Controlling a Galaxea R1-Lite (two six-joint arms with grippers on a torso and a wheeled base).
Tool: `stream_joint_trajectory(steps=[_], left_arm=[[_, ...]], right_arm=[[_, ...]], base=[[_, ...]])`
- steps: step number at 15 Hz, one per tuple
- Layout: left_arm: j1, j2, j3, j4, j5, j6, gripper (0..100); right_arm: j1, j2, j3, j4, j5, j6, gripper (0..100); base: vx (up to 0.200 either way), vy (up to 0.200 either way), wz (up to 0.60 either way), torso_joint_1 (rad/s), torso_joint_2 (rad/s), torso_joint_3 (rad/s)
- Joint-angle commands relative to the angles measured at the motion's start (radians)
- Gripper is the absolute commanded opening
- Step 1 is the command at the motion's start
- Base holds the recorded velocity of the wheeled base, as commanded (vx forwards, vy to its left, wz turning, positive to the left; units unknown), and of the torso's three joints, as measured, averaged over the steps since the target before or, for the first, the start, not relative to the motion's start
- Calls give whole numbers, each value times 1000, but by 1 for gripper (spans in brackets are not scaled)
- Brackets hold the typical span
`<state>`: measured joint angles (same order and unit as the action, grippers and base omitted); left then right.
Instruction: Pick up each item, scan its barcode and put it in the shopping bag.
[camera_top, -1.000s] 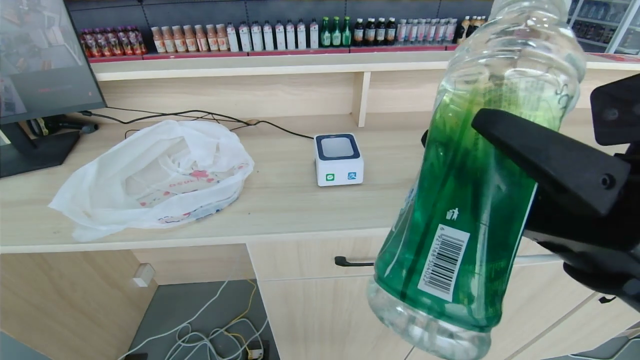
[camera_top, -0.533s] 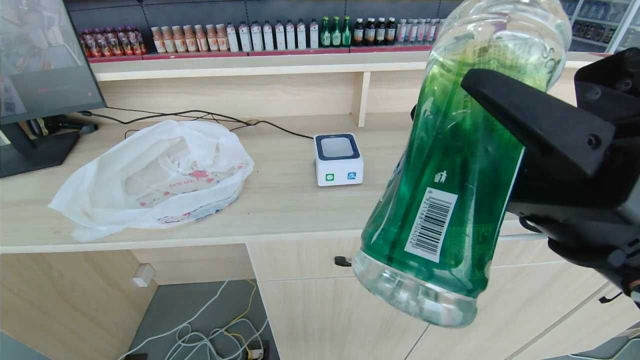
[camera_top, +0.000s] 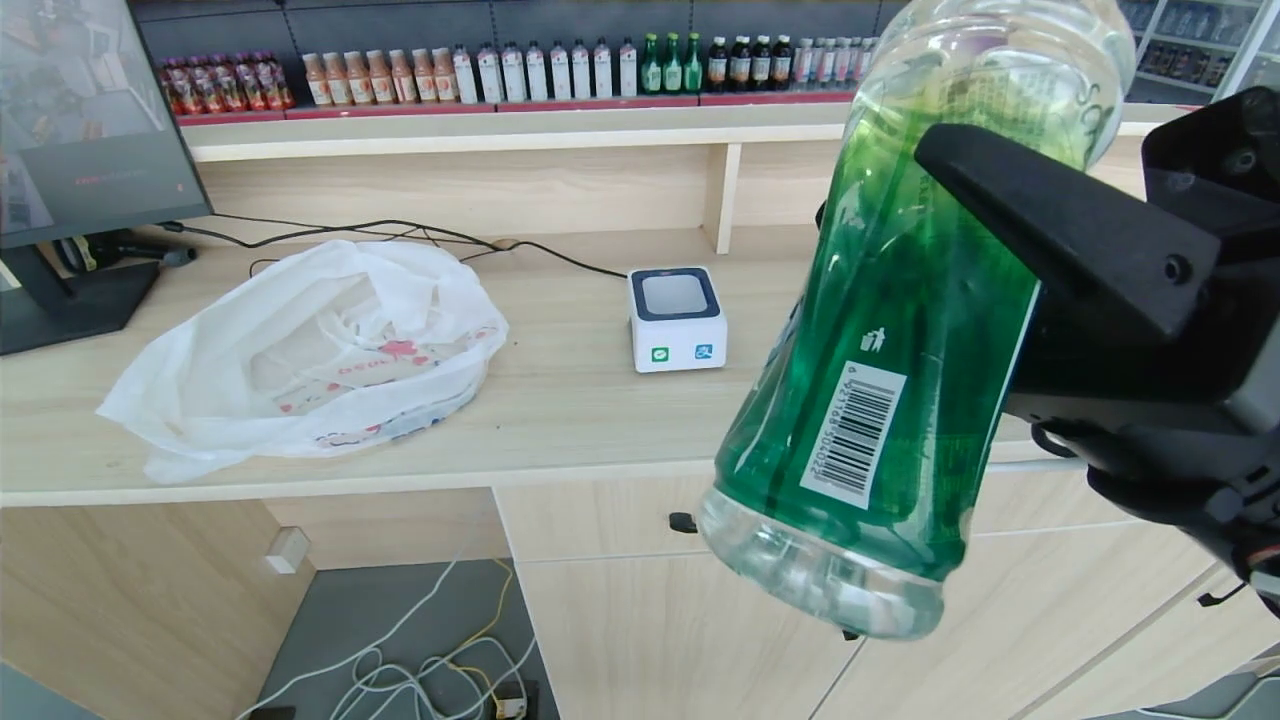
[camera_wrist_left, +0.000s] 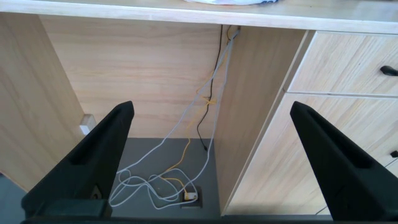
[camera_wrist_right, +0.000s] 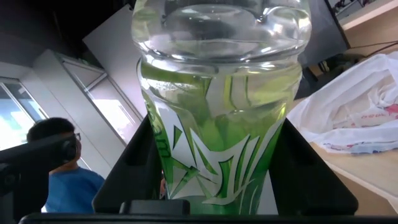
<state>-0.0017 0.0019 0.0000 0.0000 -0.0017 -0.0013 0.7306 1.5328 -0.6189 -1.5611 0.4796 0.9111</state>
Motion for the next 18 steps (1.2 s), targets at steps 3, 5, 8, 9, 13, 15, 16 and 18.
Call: stream_joint_trajectory(steps=[3,5,8,9,13,15,16,18], left_arm=[[0,0,0,0,0,0,100],[0,0,0,0,0,0,100],[0,0,0,0,2,0,100],[0,0,0,0,0,0,100],[0,0,0,0,0,0,100],[0,0,0,0,0,0,100],[0,0,0,0,0,0,100],[0,0,0,0,0,0,100]], right_arm=[[0,-5,4,-10,1,0,0],[1,-5,11,-10,1,0,0],[0,-16,13,-10,1,0,0],[0,-19,13,-10,1,-1,0],[0,-28,27,-10,1,-23,0],[0,-37,47,-10,1,-38,0],[0,-40,47,-10,1,-41,0],[-5,-56,62,-10,1,-63,0]], base=[[0,0,0,0,0,0],[0,0,0,0,0,0],[0,0,0,0,0,0],[0,0,0,0,0,0],[0,0,0,0,0,0],[0,0,0,0,0,0],[0,0,0,0,0,0],[0,0,0,0,0,0]])
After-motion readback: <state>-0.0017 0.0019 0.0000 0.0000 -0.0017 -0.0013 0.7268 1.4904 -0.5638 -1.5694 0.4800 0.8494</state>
